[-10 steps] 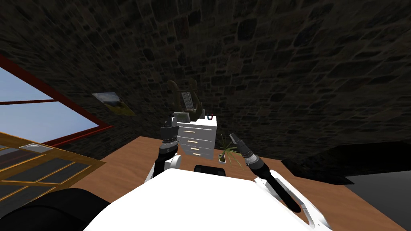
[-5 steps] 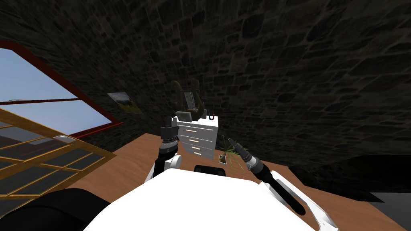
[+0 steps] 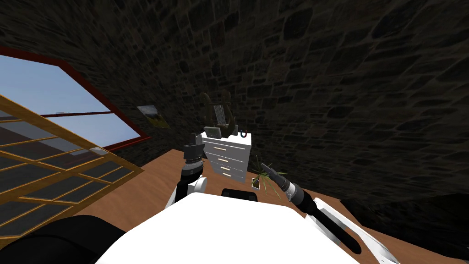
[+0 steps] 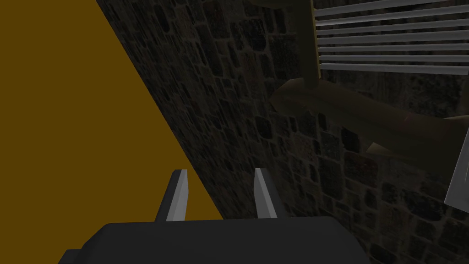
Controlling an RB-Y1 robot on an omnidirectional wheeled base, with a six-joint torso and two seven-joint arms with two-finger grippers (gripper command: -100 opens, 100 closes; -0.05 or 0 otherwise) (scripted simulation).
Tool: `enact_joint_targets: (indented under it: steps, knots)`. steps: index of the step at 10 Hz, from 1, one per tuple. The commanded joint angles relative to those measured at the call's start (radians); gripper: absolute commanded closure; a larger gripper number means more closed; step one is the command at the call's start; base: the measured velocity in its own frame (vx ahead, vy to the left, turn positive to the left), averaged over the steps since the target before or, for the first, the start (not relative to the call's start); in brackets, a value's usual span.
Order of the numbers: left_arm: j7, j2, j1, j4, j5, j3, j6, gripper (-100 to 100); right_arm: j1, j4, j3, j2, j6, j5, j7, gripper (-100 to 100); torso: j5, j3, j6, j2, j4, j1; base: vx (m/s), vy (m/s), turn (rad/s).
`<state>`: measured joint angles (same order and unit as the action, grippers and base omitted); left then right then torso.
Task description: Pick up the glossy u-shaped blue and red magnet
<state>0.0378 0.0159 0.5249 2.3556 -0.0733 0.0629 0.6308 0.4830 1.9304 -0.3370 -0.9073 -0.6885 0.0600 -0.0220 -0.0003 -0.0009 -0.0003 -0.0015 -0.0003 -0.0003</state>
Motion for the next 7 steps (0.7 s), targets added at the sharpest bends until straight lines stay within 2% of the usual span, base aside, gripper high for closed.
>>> enact_joint_targets:
  steps: [1,2,3,5,6,7]
  knots:
    - [0.000,0.000,0.000,0.000,0.000,0.000,0.000,0,-0.008,-0.012,-0.022,-0.050,-0.002,0.004,-0.005,-100,0.000,0.000,0.000,0.000,0.000,0.000,0.004,-0.013,0.123]
    - [0.000,0.000,0.000,0.000,0.000,0.000,0.000,0,-0.008,-0.012,-0.022,-0.060,-0.002,0.004,-0.005,-100,0.000,0.000,0.001,0.000,0.000,0.000,0.003,-0.007,-0.032]
    - [0.000,0.000,0.000,0.000,0.000,0.000,0.000,0,-0.014,-0.041,-0.063,-0.099,-0.017,0.009,-0.015,-100,0.000,0.000,0.001,0.000,0.000,0.000,0.004,0.005,0.245]
    - [0.000,0.000,0.000,0.000,0.000,0.000,0.000,0,-0.014,-0.041,-0.063,-0.144,-0.017,0.009,-0.015,-100,0.000,0.000,0.001,0.000,0.000,0.000,0.004,-0.002,0.056]
    - [0.000,0.000,0.000,0.000,0.000,0.000,0.000,0,-0.021,-0.070,-0.104,-0.176,-0.032,0.012,-0.027,-100,0.000,0.000,0.001,0.000,0.000,0.001,0.006,0.012,0.202]
    - [0.000,0.000,0.000,0.000,0.000,0.000,0.000,0,-0.021,-0.070,-0.104,-0.214,-0.032,0.012,-0.027,-100,0.000,0.000,0.000,0.000,0.000,0.001,0.007,0.006,0.164]
